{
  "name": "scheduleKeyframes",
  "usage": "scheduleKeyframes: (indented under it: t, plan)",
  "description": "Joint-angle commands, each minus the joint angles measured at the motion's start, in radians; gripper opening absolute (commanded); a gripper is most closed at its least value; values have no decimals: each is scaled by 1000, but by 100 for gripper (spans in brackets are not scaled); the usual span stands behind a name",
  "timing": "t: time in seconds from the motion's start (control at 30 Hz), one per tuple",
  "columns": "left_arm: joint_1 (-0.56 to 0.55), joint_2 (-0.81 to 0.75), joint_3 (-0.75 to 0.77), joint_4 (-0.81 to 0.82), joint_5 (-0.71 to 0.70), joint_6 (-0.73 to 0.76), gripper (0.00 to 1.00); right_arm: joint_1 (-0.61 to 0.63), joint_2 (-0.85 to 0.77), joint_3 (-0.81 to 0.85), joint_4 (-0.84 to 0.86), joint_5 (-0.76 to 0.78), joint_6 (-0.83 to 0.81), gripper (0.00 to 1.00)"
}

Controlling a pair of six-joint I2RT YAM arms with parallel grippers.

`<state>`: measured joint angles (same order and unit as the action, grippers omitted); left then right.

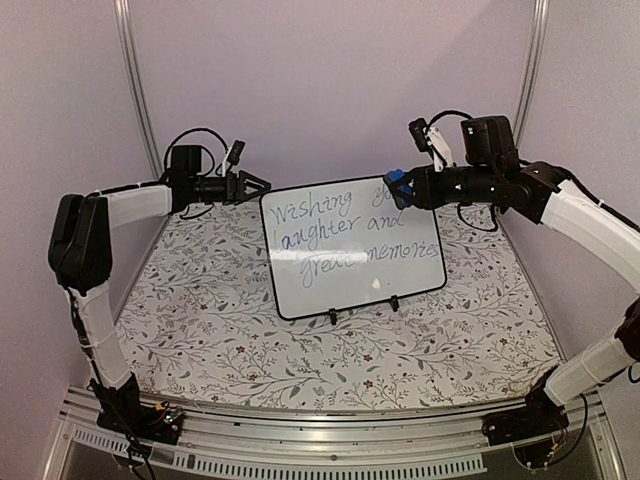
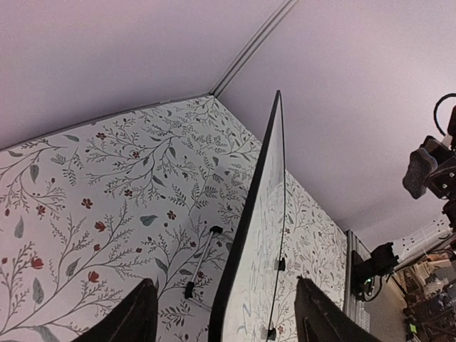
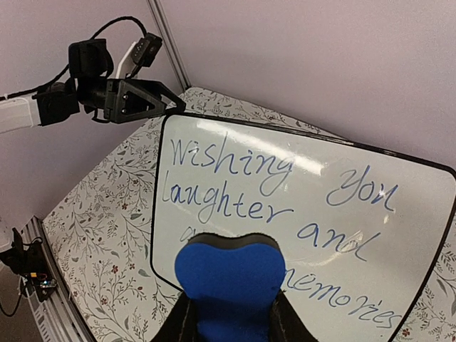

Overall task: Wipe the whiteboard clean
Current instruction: Hold the whiteboard at the center of the board.

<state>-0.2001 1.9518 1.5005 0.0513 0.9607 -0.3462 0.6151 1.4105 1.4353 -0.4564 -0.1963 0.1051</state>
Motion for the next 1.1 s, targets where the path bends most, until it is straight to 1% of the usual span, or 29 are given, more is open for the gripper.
scheduleKeyframes:
  t: [0.0,0.1,0.17,0.37,0.5,0.57,0.67,0.73,0.87,1.0,1.07]
  plan:
    - [-10,30,25,84,64,-21,63,13,11,28,3,6,15,22]
    - [-23,40,24,100,72,-22,56,14,20,30,-2,0,16,22]
    - [-29,48,24,106,72,-26,54,14,25,33,-8,1,13,22]
    - [-37,59,15,169,73,-80,54,14,37,36,-8,23,4,22]
    - [-43,62,21,172,75,-99,54,13,42,36,-4,-3,17,22]
    - [-47,59,22,162,74,-98,54,14,41,34,14,-20,32,21]
    - [-48,50,14,152,54,-87,54,13,56,63,42,-125,44,21]
    - [-49,43,8,132,42,-73,53,14,68,89,47,-166,39,21]
    - [-52,8,-7,97,7,-45,53,14,86,118,51,-211,32,21]
    - [-64,-14,-26,79,-18,-21,53,14,80,71,70,-248,20,21]
    - [-68,2,-13,68,-16,-19,53,14,71,50,71,-258,27,21]
